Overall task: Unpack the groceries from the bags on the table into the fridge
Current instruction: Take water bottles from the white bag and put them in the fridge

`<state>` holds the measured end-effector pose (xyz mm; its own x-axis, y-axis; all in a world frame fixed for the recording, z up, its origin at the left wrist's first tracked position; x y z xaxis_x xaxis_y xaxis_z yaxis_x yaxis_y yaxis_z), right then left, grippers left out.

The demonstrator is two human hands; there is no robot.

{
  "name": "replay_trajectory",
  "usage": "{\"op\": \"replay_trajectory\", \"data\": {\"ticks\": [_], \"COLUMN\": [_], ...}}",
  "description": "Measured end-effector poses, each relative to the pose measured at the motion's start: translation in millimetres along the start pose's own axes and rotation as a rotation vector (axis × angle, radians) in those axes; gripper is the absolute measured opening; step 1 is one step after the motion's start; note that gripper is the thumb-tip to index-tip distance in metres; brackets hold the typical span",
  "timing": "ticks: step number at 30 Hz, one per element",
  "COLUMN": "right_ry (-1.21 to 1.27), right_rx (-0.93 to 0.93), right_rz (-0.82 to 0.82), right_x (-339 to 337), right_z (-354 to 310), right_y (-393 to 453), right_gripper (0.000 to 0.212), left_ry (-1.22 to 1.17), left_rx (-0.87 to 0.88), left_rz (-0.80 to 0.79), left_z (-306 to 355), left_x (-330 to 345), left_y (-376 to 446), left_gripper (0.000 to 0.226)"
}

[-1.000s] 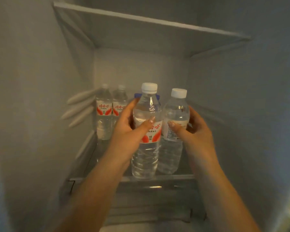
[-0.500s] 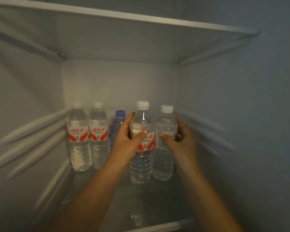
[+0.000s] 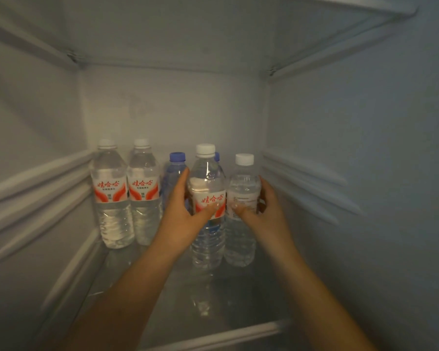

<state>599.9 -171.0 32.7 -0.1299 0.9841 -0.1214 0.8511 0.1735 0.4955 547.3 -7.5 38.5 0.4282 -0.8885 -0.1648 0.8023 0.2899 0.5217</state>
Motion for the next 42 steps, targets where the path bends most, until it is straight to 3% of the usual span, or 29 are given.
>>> {"op": "replay_trajectory", "data": {"ticks": [4,6,14,23,34,38,42], "right_ry": [-0.072,-0.114,-0.213,-0.268,-0.24,-0.226,-0.233], "right_rx": [0.085,0.106,0.095,0.066,0.049,0.055,-0.071], "right_rz": [-0.14,-0.146,-0.072,0.032,0.047,0.021,0.159], "right_x": [3,2,-2,2,10,9,-3], "right_z": [17,24,31,63,74,67,33], "right_y": [-12,-14,1,44,67,62,32], "right_gripper": [0.057,0.062,0.064,0.058,0.054,0.065,0.074], "left_ry": [0.103,0.123,0.171,0.163,0.117,0.114,0.135], "left_rx": [-0.062,-0.085,-0.117,-0.048,-0.007,-0.021,-0.057], "left_rz": [-0.161,-0.17,-0.056,-0.061,-0.072,-0.082,-0.106], "left_z": [-22,-27,-35,-36,-38,-37,-35], "left_x": [4,4,3,4,6,7,3], "left_y": [-12,-16,-16,-20,-18,-19,-21], "left_gripper": [0.081,0.076,0.079,0.076,0.069,0.07,0.073]}}
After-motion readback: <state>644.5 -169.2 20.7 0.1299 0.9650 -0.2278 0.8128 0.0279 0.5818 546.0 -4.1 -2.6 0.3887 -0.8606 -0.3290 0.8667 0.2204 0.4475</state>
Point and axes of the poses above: each hand's wrist, its own y-axis towards the middle knuckle, its own x-axis out of the palm, z = x × y, the point moved 8 cm from there along y, towards the middle knuckle
